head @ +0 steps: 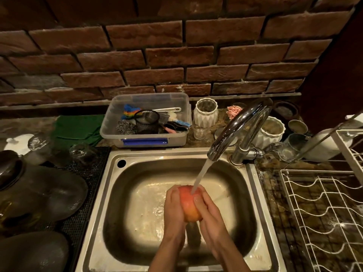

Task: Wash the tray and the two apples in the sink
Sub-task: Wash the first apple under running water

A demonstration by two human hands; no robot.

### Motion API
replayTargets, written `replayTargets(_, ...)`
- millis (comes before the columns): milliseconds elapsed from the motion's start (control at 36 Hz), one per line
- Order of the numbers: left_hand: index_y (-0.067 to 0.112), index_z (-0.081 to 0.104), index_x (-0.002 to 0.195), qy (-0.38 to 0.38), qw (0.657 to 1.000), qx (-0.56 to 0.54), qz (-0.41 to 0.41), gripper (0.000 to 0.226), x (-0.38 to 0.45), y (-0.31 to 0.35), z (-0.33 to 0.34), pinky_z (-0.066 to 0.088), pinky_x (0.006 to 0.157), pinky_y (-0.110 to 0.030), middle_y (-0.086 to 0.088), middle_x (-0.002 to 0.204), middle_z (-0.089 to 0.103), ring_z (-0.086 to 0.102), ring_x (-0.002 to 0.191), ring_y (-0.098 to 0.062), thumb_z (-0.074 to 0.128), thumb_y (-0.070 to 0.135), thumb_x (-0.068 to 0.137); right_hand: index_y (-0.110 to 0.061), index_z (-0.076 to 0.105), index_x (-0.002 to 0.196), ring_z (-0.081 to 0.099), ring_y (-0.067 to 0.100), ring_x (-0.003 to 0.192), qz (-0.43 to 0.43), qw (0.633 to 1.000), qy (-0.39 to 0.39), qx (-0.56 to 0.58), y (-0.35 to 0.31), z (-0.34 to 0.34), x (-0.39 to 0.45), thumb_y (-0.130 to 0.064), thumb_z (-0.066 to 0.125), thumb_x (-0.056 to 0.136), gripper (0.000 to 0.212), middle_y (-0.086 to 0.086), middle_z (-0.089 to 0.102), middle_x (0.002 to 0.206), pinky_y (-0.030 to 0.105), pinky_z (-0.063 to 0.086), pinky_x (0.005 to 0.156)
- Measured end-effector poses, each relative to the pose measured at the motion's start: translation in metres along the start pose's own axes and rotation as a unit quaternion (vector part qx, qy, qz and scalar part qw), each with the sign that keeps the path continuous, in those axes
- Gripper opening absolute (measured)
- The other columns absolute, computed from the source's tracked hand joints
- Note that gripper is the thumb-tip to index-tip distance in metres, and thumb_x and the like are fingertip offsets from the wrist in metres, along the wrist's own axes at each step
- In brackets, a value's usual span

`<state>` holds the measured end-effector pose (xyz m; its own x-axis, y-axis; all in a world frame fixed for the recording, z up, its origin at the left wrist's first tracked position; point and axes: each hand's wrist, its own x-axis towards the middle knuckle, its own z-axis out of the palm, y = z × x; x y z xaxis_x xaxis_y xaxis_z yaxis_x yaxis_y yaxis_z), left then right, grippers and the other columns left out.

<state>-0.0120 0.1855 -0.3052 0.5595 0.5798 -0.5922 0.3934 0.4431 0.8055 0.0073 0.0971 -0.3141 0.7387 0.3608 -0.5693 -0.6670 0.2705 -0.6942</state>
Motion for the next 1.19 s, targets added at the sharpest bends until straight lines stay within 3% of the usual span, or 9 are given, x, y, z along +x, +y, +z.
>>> replayTargets(167,0.024,0.07,0.109,-0.046,0.99,-0.031,-0.129,0.039,0.002,0.013,-0.008,0.063,0.068,-0.054,-0.016,0.106,0.075,0.074,0.094,-0.039,0.049,0.052,0.094,-0.042,0.064,0.132,0.058,0.022,0.132,-0.033,0.995,-0.075,-0.061,0.002,-0.016,0.001,-0.057,0.089,0.066,0.072,-0.002,0.059,0.144,0.042,0.055,0.101)
replayTargets(306,0.044,0.063,0.104,-0.027,0.999,0.02,0.0,0.03,-0.012,0.006,-0.005,0.065,0.07,-0.043,0.001,0.108,0.069,0.071,0.096,-0.023,0.043,0.064,0.097,-0.045,0.071,0.118,0.066,0.019,0.117,-0.082,0.994,0.044,-0.061,0.002,0.006,-0.007,-0.073,0.082,0.058,0.067,-0.01,0.07,0.125,0.036,0.061,0.089)
replayTargets(472,0.043,0.058,0.101,-0.049,0.989,0.121,0.069,0.026,-0.019,-0.005,0.001,0.059,0.074,-0.027,0.008,0.101,0.069,0.069,0.09,-0.009,0.042,0.063,0.097,-0.026,0.078,0.099,0.074,0.022,0.095,-0.085,0.979,0.183,-0.007,0.009,0.021,-0.008,-0.038,0.067,0.094,0.017,-0.002,0.078,0.097,0.027,0.06,0.063)
replayTargets(639,0.065,0.044,0.115,-0.083,0.974,0.174,0.115,0.027,-0.024,-0.019,-0.003,0.055,0.08,-0.018,0.024,0.108,0.064,0.066,0.1,0.0,0.051,0.066,0.089,-0.017,0.078,0.092,0.073,0.037,0.093,-0.028,0.972,0.227,0.046,0.009,0.025,-0.002,-0.044,0.071,0.088,0.028,0.013,0.078,0.096,0.057,0.062,0.082)
replayTargets(722,0.057,0.043,0.126,-0.063,0.976,0.17,0.123,0.034,-0.022,-0.019,-0.004,0.057,0.08,-0.02,0.016,0.116,0.064,0.066,0.106,-0.009,0.053,0.059,0.093,-0.022,0.081,0.088,0.073,0.034,0.095,-0.002,0.981,0.189,0.04,0.001,0.028,0.0,-0.038,0.069,0.089,0.02,0.01,0.079,0.095,0.05,0.063,0.08)
replayTargets(861,0.037,0.065,0.109,0.014,0.997,0.068,0.039,0.024,-0.016,0.001,-0.002,0.051,0.051,-0.013,0.003,0.101,0.072,0.071,0.081,-0.007,0.044,0.046,0.103,-0.033,0.077,0.104,0.069,0.018,0.102,-0.033,0.991,0.125,-0.035,-0.005,0.034,-0.011,-0.046,0.068,0.091,0.021,0.0,0.072,0.112,0.022,0.057,0.063)
replayTargets(972,0.024,0.072,0.101,-0.021,0.999,-0.003,-0.029,0.032,-0.013,0.012,-0.004,0.058,0.058,-0.031,-0.011,0.098,0.076,0.074,0.085,-0.025,0.047,0.043,0.099,-0.045,0.07,0.112,0.063,0.01,0.109,-0.044,0.992,0.1,-0.059,-0.007,0.027,-0.019,-0.057,0.068,0.075,0.038,-0.009,0.059,0.126,0.015,0.056,0.063)
replayTargets(1111,0.008,0.07,0.108,-0.134,0.958,-0.183,-0.178,0.041,-0.01,0.012,-0.013,0.057,0.076,-0.047,-0.022,0.091,0.077,0.072,0.084,-0.037,0.049,0.043,0.097,-0.051,0.072,0.114,0.056,0.012,0.123,-0.051,0.994,0.016,-0.097,-0.015,0.007,-0.016,-0.044,0.068,0.078,0.036,-0.012,0.059,0.137,0.026,0.053,0.085)
replayTargets(1194,0.008,0.062,0.119,-0.153,0.938,-0.209,-0.232,0.046,-0.007,0.007,-0.014,0.061,0.075,-0.054,-0.029,0.114,0.069,0.071,0.096,-0.045,0.05,0.048,0.1,-0.042,0.077,0.114,0.057,0.02,0.126,-0.024,0.998,-0.008,-0.055,-0.022,-0.008,-0.007,-0.031,0.069,0.078,0.037,-0.003,0.063,0.138,0.037,0.054,0.093)
